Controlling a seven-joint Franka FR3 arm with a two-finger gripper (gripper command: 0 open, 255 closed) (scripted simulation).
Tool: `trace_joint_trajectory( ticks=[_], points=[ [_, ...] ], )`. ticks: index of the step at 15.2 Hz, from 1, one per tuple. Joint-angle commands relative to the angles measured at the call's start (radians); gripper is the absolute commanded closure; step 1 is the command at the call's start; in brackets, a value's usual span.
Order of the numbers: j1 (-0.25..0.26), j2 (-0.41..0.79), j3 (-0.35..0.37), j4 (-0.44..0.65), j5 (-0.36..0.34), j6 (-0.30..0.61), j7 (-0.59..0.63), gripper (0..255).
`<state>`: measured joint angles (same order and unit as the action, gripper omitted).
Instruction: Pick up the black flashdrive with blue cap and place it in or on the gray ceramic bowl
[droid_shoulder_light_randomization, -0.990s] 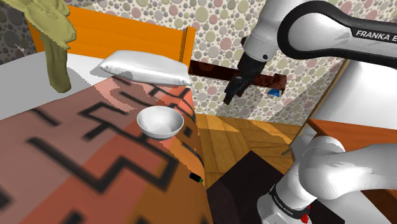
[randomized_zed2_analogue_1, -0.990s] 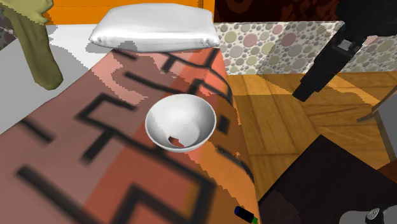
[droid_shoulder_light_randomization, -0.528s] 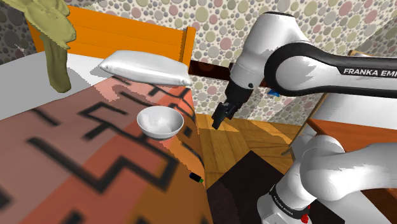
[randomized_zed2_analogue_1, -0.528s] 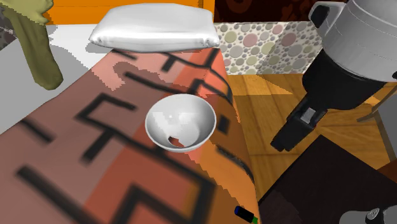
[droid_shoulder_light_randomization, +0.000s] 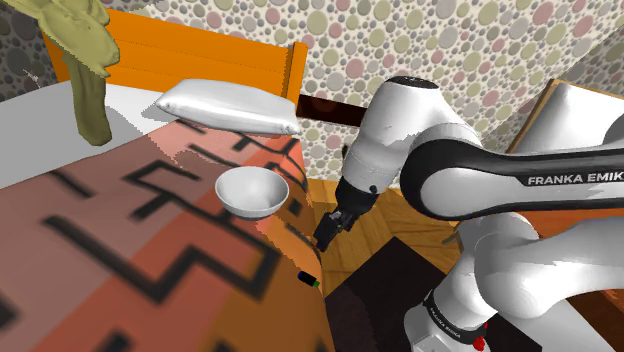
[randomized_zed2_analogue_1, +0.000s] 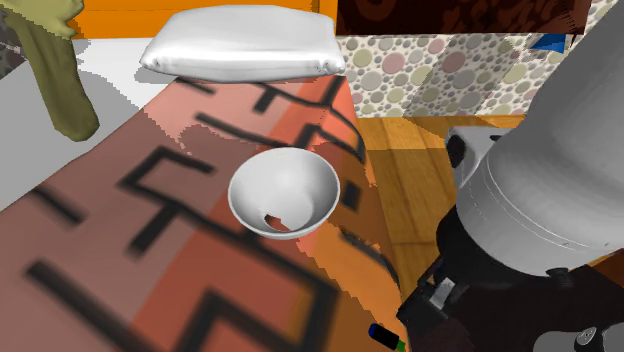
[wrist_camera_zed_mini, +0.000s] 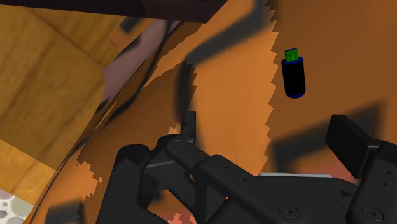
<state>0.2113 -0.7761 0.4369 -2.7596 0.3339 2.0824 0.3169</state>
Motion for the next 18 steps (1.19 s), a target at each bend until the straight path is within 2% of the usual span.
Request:
trace_joint_trajectory(
  ticks=[1, 5, 12, 18],
  points=[
    [0.02, 0.039, 0.044, -0.022, 0.037, 0.059, 0.035, 0],
    [0.053, 0.139, 0.139, -0.041, 0.104, 0.176, 0.108, 0],
    [0.042, 0.238, 0.185, -0.08, 0.123, 0.314, 0.109, 0],
    [0.04, 0.247, 0.189, -0.082, 0.124, 0.325, 0.109, 0]
  ],
)
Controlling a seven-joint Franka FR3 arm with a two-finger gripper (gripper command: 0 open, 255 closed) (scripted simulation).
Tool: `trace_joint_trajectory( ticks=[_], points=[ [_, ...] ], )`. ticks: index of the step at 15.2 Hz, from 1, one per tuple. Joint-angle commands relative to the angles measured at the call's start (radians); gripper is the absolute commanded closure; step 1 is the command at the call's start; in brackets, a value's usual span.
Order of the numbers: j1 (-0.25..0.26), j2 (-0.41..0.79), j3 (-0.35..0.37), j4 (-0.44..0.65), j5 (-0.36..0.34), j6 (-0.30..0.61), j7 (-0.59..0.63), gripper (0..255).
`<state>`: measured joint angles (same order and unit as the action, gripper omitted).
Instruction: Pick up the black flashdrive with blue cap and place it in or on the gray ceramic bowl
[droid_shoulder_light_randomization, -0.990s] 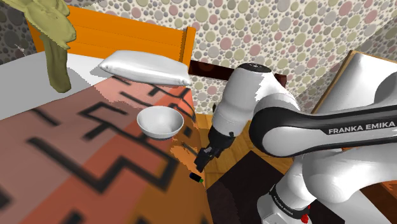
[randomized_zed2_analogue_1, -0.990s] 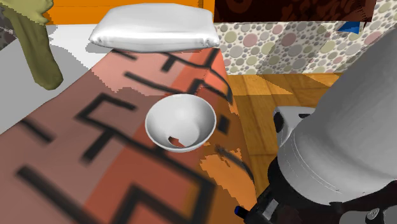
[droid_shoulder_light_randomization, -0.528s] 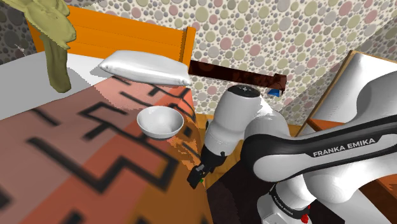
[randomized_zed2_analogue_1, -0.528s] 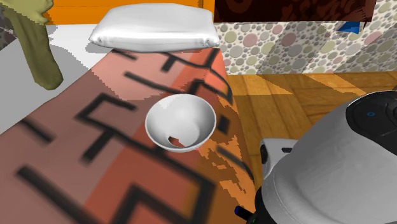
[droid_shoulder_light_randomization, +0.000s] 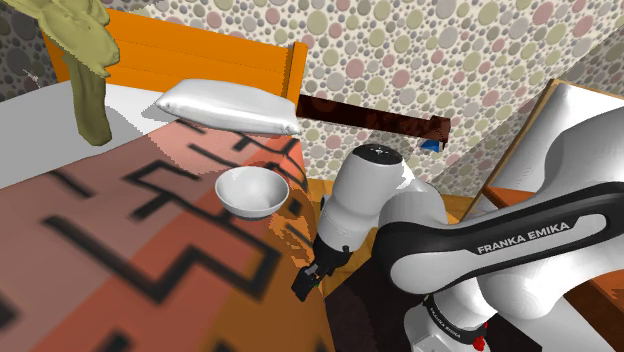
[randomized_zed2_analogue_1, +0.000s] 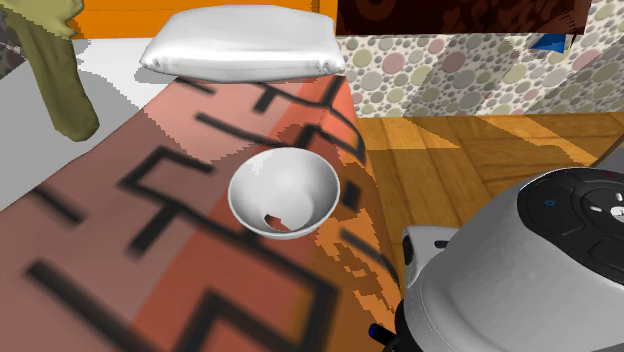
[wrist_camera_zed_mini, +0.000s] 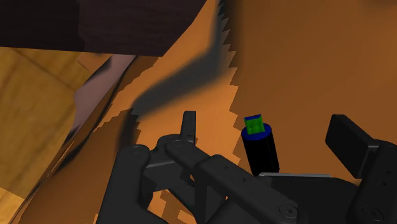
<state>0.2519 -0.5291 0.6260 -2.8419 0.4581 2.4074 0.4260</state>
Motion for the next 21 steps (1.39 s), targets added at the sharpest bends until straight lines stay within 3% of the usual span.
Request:
trace_joint_trajectory(
  ticks=[1, 3, 4, 13, 21],
  points=[
    [0.0, 0.0, 0.0, 0.0, 0.0, 0.0, 0.0, 0],
    [0.0, 0.0, 0.0, 0.0, 0.0, 0.0, 0.0, 0],
    [0.0, 0.0, 0.0, 0.0, 0.0, 0.0, 0.0, 255],
    [0.0, 0.001, 0.0, 0.0, 0.0, 0.001, 0.0, 255],
    [0.009, -0.103, -0.05, 0.051, -0.024, -0.153, 0.002, 255]
  ],
)
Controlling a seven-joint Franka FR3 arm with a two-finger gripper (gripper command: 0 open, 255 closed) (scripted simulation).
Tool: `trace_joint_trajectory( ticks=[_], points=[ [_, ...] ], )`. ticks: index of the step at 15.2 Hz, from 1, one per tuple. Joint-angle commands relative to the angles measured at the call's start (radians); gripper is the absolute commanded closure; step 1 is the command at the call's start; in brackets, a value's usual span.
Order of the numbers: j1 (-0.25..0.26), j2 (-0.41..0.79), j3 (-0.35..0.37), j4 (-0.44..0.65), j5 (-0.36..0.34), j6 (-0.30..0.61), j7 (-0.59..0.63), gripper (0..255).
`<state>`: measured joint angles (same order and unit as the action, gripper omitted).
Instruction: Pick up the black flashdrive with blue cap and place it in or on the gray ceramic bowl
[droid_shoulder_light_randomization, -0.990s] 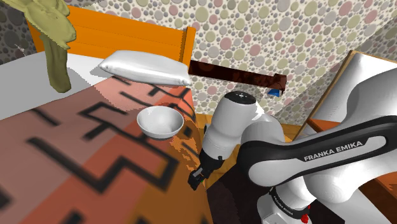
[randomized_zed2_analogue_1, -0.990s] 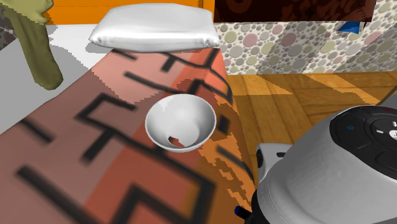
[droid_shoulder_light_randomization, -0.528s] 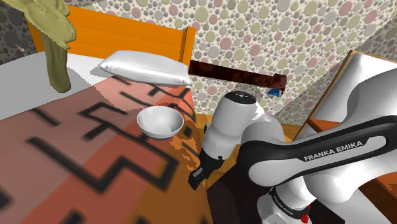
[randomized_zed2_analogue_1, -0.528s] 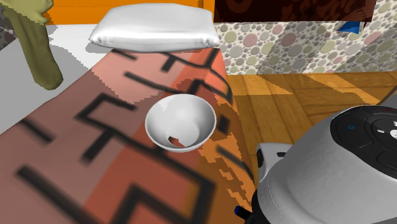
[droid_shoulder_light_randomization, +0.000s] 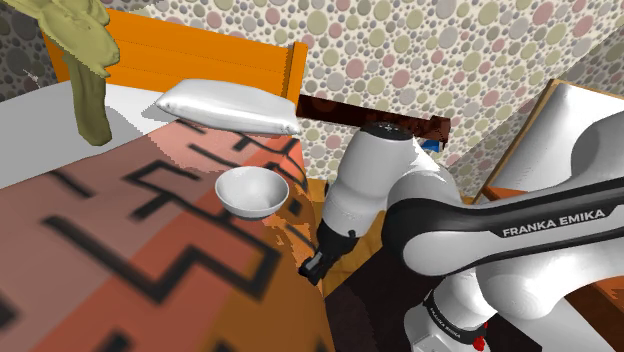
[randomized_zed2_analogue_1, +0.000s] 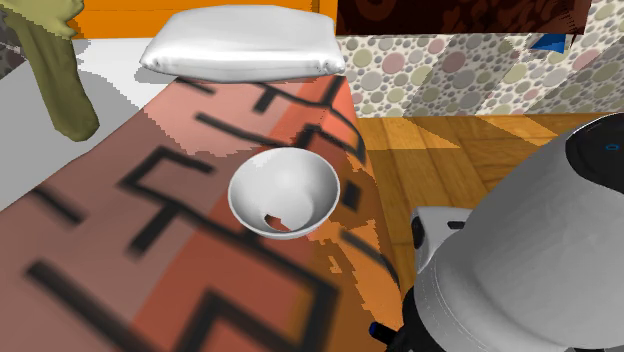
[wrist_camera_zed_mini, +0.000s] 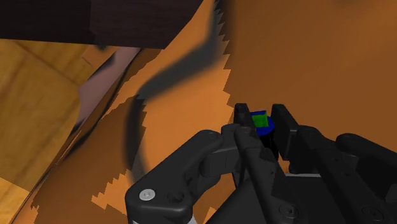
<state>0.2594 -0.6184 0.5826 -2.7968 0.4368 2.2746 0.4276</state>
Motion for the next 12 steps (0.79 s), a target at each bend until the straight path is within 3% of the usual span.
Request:
trace_joint_trajectory(
  ticks=[1, 12],
  points=[
    [0.002, -0.025, -0.013, 0.013, -0.006, -0.039, 0.001, 255],
    [-0.002, -0.112, -0.072, 0.111, -0.049, -0.222, 0.007, 255]
  ],
)
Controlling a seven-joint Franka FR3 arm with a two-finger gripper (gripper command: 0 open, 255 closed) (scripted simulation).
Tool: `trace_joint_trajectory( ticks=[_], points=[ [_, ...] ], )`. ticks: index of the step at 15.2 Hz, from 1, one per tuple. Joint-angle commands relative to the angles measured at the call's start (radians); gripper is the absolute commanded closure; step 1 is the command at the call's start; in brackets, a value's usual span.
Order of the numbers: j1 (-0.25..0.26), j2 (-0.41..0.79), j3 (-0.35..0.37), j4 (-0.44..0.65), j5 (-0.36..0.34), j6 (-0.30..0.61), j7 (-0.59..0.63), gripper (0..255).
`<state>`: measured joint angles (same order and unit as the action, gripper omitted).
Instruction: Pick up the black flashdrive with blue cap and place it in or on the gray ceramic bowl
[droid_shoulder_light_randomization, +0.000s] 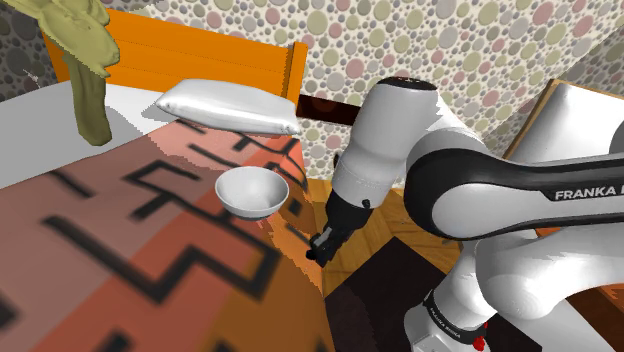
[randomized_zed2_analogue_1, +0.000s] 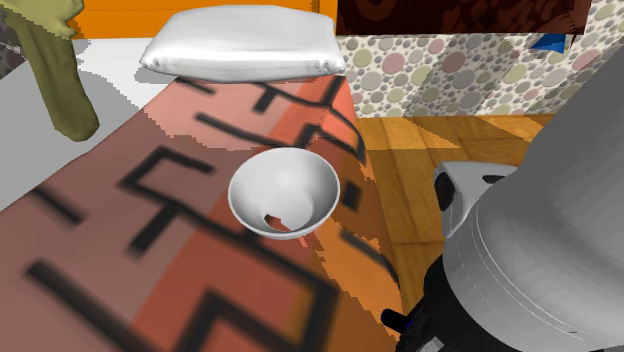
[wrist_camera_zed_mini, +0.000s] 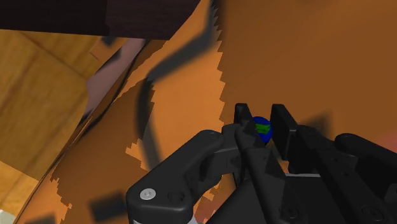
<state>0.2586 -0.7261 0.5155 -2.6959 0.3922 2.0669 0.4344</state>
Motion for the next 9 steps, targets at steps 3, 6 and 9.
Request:
trace_joint_trajectory(
  ticks=[3, 6, 9],
  points=[
    [-0.004, -0.019, -0.019, 0.041, -0.016, -0.06, 0.002, 255],
    [-0.007, -0.031, -0.033, 0.073, -0.027, -0.104, 0.005, 255],
    [-0.011, -0.039, -0.045, 0.106, -0.038, -0.146, 0.007, 255]
  ],
)
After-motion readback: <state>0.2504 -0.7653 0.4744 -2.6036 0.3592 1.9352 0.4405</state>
